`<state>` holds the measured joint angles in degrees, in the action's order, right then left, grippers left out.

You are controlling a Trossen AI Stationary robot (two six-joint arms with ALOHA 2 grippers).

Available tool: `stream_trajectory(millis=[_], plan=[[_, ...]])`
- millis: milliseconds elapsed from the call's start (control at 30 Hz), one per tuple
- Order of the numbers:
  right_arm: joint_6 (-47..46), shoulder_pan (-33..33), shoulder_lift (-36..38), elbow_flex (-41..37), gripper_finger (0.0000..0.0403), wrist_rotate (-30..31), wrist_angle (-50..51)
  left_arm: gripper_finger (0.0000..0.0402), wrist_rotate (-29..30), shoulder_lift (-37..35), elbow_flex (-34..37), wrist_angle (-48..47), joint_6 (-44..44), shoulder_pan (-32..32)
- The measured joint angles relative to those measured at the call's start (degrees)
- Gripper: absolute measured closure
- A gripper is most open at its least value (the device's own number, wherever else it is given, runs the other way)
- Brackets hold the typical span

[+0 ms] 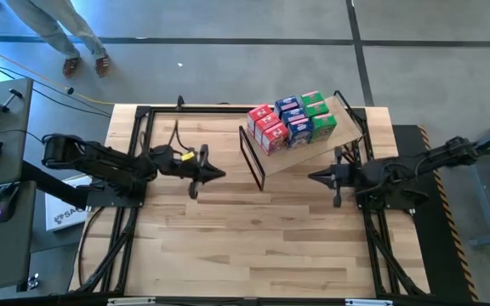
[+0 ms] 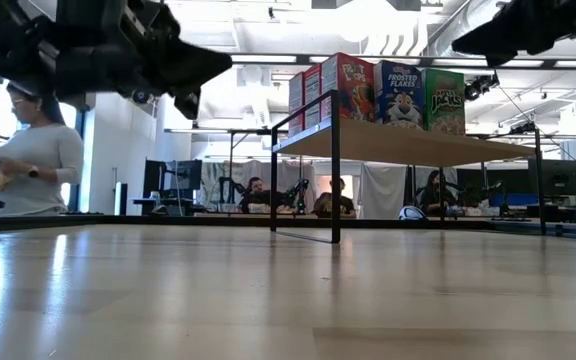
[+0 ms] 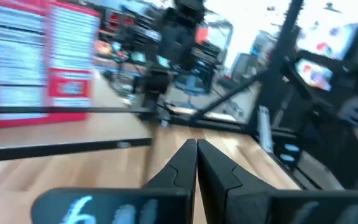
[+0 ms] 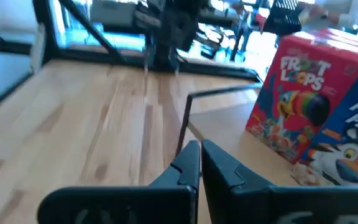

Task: Stack cereal on shelf
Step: Return to Home Position

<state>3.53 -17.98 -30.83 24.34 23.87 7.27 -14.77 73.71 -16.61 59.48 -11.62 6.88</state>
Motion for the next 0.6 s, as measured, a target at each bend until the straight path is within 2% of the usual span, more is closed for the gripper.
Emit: stream_trajectory(millis=[133,400,600], plan=[[0.58,0.83,4.19,-2.38,0.0403,-1.70,-2.31,0.0397,-0.78,-0.94,2.06,0.38,-1.61,4.10],[2.75,2.01,10.37,-3.74,0.0403,-3.04,-2.40,0.0397,-8.66,-3.92,2.80,-0.60,0.03,10.31],[5.20,3.07,11.93,-3.74,0.0403,-3.15,-2.40,0.0397,-9.10,-5.29,2.80,-4.64,2.72,12.34]])
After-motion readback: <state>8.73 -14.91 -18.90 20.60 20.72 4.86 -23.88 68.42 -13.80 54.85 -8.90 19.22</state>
